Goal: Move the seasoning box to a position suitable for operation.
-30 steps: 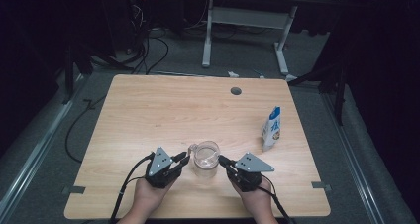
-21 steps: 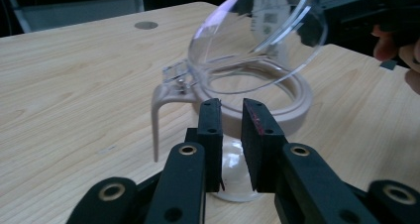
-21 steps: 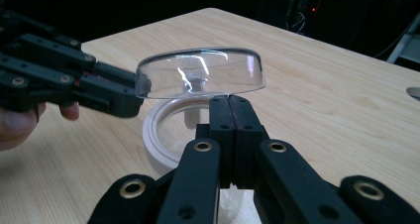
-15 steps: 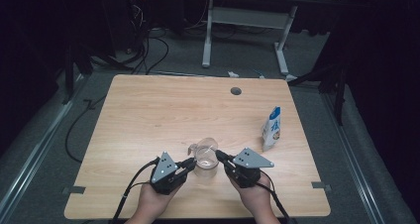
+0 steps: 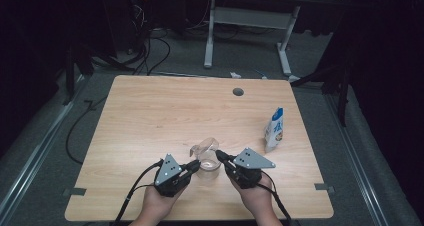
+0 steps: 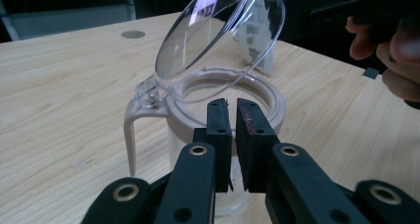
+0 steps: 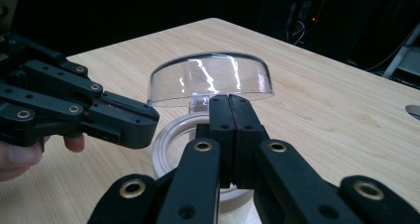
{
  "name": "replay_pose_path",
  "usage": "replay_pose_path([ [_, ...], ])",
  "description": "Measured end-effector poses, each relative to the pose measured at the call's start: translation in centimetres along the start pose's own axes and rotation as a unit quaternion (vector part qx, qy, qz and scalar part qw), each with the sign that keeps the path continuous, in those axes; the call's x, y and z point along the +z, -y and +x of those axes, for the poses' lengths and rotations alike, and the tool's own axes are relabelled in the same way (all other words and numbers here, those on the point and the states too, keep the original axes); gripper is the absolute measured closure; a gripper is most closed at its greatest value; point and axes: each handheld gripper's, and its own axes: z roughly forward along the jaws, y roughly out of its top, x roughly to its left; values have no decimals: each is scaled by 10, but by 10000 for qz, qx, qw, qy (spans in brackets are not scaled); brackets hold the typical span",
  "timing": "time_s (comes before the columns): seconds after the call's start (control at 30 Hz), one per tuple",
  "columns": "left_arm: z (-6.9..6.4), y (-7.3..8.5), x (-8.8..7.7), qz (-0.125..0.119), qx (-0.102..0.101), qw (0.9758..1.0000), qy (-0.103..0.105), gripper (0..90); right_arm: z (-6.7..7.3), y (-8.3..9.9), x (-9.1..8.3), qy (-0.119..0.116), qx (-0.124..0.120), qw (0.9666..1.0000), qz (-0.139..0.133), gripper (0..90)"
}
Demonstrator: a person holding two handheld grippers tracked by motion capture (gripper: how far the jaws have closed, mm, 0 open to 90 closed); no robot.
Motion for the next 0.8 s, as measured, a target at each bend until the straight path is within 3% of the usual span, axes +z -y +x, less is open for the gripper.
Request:
replay_pose_path([
  [0.27,-1,-4,0,-106,2,9999,-21,859,1,8,4,39,59,9998,212,900],
  [0.53,1,-6,0,-161,-24,9998,-68,860,-2,18,4,183,307,9990,257,900],
  [0.8,4,-8,-1,-221,-69,9997,-110,860,-4,23,5,214,242,9991,292,895],
])
